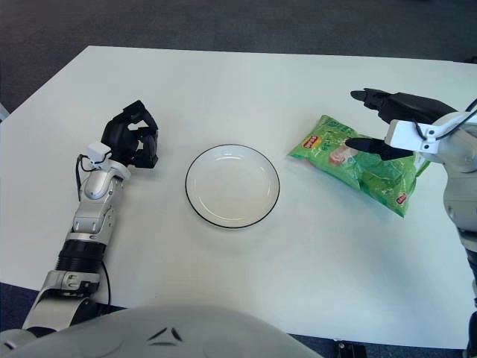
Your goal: Put the snack into the plate.
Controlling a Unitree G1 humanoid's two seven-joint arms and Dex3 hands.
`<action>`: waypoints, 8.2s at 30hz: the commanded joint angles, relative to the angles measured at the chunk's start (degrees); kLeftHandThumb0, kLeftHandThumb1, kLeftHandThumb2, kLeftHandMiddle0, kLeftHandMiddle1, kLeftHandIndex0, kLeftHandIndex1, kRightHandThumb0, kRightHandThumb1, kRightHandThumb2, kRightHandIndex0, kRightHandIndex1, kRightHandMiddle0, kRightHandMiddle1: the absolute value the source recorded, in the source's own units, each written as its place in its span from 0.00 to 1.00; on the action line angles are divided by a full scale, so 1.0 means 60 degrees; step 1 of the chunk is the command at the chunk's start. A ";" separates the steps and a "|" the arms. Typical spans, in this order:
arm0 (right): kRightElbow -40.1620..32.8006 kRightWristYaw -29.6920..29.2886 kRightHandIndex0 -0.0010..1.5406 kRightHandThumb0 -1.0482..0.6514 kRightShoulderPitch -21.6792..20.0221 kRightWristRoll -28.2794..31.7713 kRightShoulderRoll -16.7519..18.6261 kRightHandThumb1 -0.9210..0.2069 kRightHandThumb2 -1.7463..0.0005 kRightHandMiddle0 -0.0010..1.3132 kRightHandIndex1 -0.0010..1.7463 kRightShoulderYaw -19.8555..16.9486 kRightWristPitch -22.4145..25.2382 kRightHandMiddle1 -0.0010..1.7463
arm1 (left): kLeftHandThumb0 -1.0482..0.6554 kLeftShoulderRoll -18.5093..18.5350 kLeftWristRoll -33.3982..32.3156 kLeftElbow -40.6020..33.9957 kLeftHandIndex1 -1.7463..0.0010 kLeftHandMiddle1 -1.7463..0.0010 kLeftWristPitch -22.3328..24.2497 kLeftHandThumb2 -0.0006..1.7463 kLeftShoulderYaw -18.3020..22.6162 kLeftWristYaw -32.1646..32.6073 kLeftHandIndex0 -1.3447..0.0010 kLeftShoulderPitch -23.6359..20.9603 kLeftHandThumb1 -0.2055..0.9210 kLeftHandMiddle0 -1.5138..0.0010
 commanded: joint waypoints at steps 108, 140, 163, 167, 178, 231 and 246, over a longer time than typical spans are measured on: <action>0.3750 -0.8986 0.49 0.94 -0.1837 -0.0862 0.3201 0.70 0.12 0.78 1.00 0.1530 -0.1178 1.00 | 0.30 -0.0276 0.1048 0.1111 0.00 0.00 -0.1703 0.85 0.0100 0.0843 0.46 0.0384 0.35 0.12; 0.2048 -0.5484 0.52 0.95 -0.2152 0.0701 0.3052 0.74 0.08 0.80 1.00 0.0423 -0.0236 1.00 | 0.30 -0.0103 0.1667 0.1373 0.00 0.00 -0.2048 0.87 -0.0087 0.1118 0.44 0.0294 0.32 0.11; 0.4773 -0.6395 0.01 0.12 -0.1859 -0.1424 0.1451 0.13 0.66 0.01 0.54 0.1449 -0.4080 0.70 | 0.30 0.0204 0.1460 0.2059 0.00 0.00 -0.2590 0.87 -0.0022 0.0825 0.44 0.0063 0.32 0.10; 0.4689 -0.6259 0.00 0.05 -0.1826 -0.1811 0.1352 0.03 0.72 0.00 0.32 0.1566 -0.3835 0.56 | 0.30 0.0204 0.1359 0.2093 0.00 0.00 -0.2590 0.87 0.0008 0.0766 0.45 0.0049 0.32 0.11; 0.4328 -0.5629 0.00 0.00 -0.1854 -0.2251 0.1236 0.00 0.66 0.00 0.02 0.1664 -0.3049 0.33 | 0.30 0.0160 0.1256 0.2163 0.00 0.00 -0.2555 0.86 0.0073 0.0752 0.45 0.0033 0.34 0.11; 1.0466 -0.3623 0.00 0.00 -0.5917 -0.1730 0.1743 0.00 0.58 0.00 0.00 0.3958 -0.3123 0.00 | 0.29 0.0153 0.1162 0.2159 0.00 0.00 -0.2648 0.87 0.0189 0.0687 0.44 0.0119 0.32 0.11; 1.3703 -0.4443 0.00 0.00 -0.6510 -0.1519 0.2941 0.00 0.57 0.00 0.00 0.4439 -0.4089 0.00 | 0.30 0.0128 0.1045 0.2134 0.00 0.00 -0.2698 0.87 0.0167 0.0612 0.44 0.0124 0.32 0.10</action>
